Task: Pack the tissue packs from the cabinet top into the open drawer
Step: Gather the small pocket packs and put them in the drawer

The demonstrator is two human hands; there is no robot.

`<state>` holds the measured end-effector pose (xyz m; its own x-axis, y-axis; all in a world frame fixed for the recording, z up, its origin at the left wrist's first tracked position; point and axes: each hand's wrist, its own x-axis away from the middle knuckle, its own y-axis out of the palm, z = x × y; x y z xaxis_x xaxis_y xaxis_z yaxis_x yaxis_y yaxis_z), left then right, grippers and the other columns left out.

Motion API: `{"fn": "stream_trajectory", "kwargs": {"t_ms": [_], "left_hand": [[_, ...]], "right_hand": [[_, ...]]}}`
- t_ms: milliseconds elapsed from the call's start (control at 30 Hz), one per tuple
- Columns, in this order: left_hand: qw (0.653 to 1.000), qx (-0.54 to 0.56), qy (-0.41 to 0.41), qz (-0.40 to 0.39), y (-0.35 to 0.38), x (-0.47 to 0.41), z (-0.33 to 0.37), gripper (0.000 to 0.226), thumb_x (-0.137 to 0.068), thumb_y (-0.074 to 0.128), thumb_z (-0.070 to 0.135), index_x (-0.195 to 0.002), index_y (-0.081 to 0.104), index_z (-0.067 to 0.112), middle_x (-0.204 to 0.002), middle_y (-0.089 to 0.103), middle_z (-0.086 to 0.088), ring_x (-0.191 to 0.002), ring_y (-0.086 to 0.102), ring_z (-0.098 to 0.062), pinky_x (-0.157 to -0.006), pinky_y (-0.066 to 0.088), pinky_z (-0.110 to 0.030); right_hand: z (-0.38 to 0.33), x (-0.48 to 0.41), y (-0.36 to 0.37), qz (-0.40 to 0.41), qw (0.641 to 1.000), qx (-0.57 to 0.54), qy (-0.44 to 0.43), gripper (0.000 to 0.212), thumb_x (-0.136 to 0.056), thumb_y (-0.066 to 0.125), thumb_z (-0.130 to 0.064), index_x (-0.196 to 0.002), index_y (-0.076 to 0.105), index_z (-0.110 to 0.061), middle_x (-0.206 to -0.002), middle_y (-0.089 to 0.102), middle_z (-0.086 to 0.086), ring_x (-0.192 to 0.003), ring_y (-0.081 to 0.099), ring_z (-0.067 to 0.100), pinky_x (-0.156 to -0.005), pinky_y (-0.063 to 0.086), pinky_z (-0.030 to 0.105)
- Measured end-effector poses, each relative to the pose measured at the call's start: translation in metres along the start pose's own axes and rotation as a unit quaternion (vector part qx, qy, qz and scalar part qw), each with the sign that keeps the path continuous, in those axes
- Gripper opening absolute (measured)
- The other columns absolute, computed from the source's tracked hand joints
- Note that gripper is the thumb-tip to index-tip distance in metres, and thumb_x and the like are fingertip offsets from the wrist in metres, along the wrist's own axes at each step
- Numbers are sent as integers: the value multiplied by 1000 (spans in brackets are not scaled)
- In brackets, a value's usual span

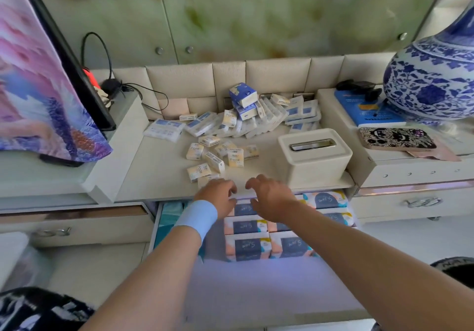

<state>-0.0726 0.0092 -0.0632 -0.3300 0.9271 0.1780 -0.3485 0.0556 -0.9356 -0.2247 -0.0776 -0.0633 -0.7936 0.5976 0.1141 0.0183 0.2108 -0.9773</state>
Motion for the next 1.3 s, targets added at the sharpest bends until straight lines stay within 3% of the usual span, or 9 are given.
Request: {"fn": "stream_trajectory", "kwargs": {"t_ms": [167, 367, 600, 700, 800, 900, 1033, 1167, 1300], "left_hand": [[995, 21, -69, 73, -27, -13, -55, 32, -91, 55, 22, -122, 58, 26, -124, 56, -3, -115, 50, -25, -97, 46, -40], [997, 6, -80, -3, -11, -20, -97, 64, -91, 59, 19, -149, 34, 29, -156, 28, 0, -138, 31, -30, -111, 34, -45], [995, -16, -75, 70, -12, -34, -108, 32, -91, 59, 23, -123, 59, 24, -151, 31, 1, -135, 30, -25, -104, 39, -39], [994, 29, -100, 30, -19, -42, -102, 15, -89, 61, 27, -102, 55, 25, -125, 55, -2, -107, 54, -27, -86, 45, -35], [995, 5, -92, 32, -20, -42, -94, 12, -88, 62, 28, -91, 50, 26, -113, 53, 0, -105, 53, -24, -87, 45, -36], [995, 27, -95, 26, -18, -31, -87, 24, -82, 66, 33, -93, 47, 24, -104, 51, 1, -97, 50, -22, -84, 45, -34], [994, 63, -91, 3, -16, -2, -85, 39, -76, 72, 40, -95, 43, 23, -98, 52, 1, -90, 52, -21, -76, 46, -34], [989, 109, -94, -22, -4, 38, -86, 25, -81, 65, 28, -95, 44, 24, -96, 55, 1, -86, 54, -23, -68, 43, -32], [987, 122, -85, -67, 14, 72, -99, 26, -85, 64, 29, -103, 45, 28, -106, 59, 0, -95, 58, -25, -82, 49, -36]], "right_hand": [[-33, -45, -8, 22, 996, -86, 5, 49, -94, 56, -26, -141, 43, -28, -141, 44, 3, -118, 55, 28, -88, 49, 38], [-59, -81, 12, -41, 996, -72, -21, 60, -93, 59, -36, -148, 36, -30, -148, 39, -1, -124, 52, 26, -97, 48, 38], [-60, -87, 32, 32, 996, -68, -47, 35, -89, 62, -28, -122, 53, -21, -122, 51, 3, -107, 53, 26, -79, 50, 38], [-59, -86, 30, 17, 997, -68, -33, 32, -87, 63, -30, -116, 53, -21, -115, 53, 2, -99, 58, 25, -73, 48, 34], [-57, -77, 28, -33, 997, -68, -32, 47, -85, 63, -33, -127, 44, -24, -119, 50, 2, -97, 60, 27, -75, 49, 35], [-55, -60, 32, -67, 996, -50, -45, 59, -84, 63, -39, -137, 42, -24, -121, 49, 2, -102, 59, 27, -82, 50, 36], [-65, -37, 29, -116, 989, -71, -55, 49, -76, 70, -41, -119, 53, -26, -110, 54, -2, -99, 58, 22, -77, 45, 32], [-91, -12, 28, -166, 980, -54, -93, 43, -74, 71, -36, -113, 54, -27, -108, 63, -1, -99, 60, 25, -78, 45, 32], [-105, 6, 45, -196, 970, 24, -143, 47, -79, 70, -33, -122, 53, -24, -114, 65, 2, -104, 60, 25, -88, 39, 29]]}}
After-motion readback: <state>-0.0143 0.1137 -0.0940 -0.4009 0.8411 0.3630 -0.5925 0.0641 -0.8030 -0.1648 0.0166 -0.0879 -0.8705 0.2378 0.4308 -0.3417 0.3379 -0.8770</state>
